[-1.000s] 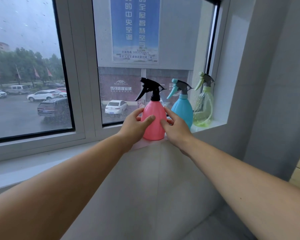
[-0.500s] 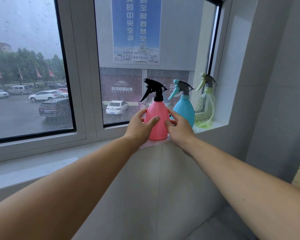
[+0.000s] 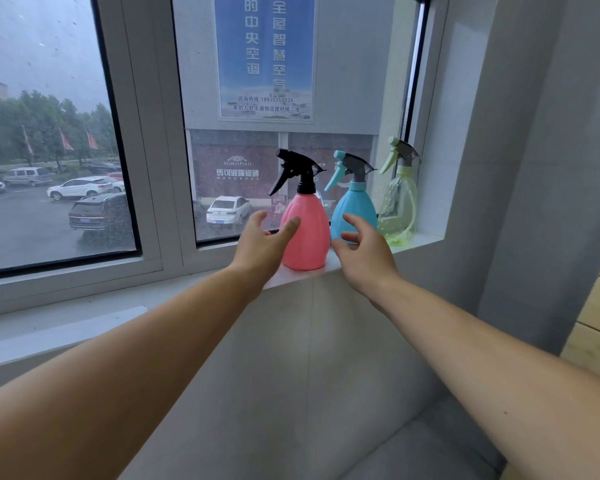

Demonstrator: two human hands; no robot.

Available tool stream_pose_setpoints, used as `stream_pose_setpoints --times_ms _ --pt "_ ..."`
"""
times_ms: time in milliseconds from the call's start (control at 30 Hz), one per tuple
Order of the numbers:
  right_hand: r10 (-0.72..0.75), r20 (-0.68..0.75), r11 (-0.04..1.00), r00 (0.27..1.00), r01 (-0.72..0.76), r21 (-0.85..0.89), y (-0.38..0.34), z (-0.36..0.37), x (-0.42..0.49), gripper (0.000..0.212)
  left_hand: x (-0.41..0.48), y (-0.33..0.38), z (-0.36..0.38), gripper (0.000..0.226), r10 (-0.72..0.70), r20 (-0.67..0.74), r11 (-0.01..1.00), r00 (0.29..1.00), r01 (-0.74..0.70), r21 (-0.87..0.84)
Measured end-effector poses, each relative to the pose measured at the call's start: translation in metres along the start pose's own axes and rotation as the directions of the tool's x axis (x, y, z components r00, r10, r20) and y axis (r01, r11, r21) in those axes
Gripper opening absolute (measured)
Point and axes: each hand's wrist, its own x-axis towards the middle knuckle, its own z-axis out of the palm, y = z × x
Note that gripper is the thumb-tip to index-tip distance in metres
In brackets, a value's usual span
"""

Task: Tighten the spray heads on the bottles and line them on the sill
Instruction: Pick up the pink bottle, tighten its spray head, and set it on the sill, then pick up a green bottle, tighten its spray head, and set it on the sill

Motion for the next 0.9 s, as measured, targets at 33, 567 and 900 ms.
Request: stream_pose_setpoints --times_ms 33,567,900 --pt "0.001 -0.003 1.0 1.0 -0.001 0.003 0.003 -0.006 -0.006 0.051 -0.006 0.001 -0.002 0.078 0.006 -0.018 1.0 1.0 -0.006 0.012" --pt "0.479 0.19 0.878 0.857 -0.47 -0.093 0.2 -0.061 -0.163 0.01 -0.129 -0.139 0.093 0.039 -0.345 0.465 0.938 0.815 0.279 0.208" --pt "0.782 0.244 0.623 0.574 -0.738 -0.259 0.373 -0.023 -0.234 0.018 -0.186 -0.328 0.157 0.054 -0.757 0.486 0.649 0.436 0.424 0.631"
